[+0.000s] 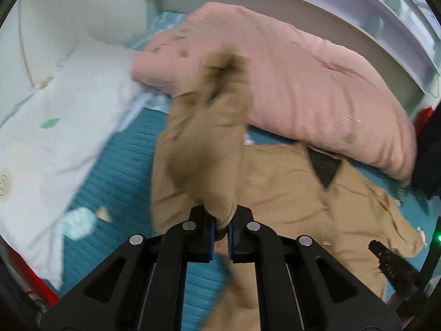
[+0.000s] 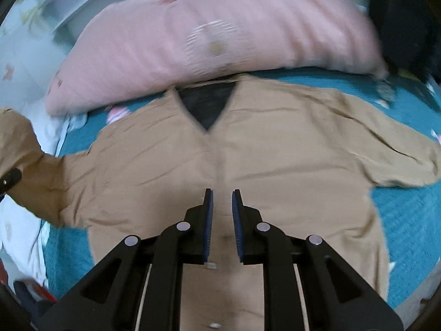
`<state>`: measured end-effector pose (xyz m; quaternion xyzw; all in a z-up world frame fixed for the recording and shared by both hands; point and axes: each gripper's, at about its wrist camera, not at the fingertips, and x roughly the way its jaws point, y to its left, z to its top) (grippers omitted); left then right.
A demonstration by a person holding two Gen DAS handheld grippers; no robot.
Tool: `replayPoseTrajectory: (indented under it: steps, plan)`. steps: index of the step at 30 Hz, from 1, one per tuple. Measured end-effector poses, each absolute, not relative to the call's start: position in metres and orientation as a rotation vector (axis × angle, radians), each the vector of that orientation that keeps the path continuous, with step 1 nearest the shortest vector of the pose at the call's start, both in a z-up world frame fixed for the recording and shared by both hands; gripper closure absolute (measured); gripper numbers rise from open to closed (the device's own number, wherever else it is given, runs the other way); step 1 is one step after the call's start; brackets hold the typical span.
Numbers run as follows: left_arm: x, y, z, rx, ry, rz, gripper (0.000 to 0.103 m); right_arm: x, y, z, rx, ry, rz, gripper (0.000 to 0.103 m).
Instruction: Fold large clothes
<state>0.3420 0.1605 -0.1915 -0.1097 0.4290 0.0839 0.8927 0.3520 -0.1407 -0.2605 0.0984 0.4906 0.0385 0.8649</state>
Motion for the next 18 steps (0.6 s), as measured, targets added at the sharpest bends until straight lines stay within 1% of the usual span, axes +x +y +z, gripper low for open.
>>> replayPoseTrajectory:
  steps: [3,10,12,15,18]
  plan:
    - [0.357,0.102,-0.193,-0.195,0.922,0.111,0.097,0.342,-0.182,-0.262,0.248,0.990,0.036,0.089]
    - [0.389,-0.019,-0.202,-0.094,0.967,0.002,0.097,0.339,-0.274,-0.270,0.397,0.989,-0.056,0.089]
    - [0.395,-0.056,-0.211,-0.073,0.980,-0.030,0.096,0.336,-0.295,-0.271,0.411,0.971,-0.106,0.089]
    - [0.401,-0.091,-0.229,-0.049,1.011,-0.067,0.096,0.338,-0.320,-0.279,0.449,0.974,-0.146,0.089]
    - [0.404,-0.128,-0.259,-0.004,1.072,-0.090,0.096,0.338,-0.336,-0.286,0.488,0.985,-0.146,0.089]
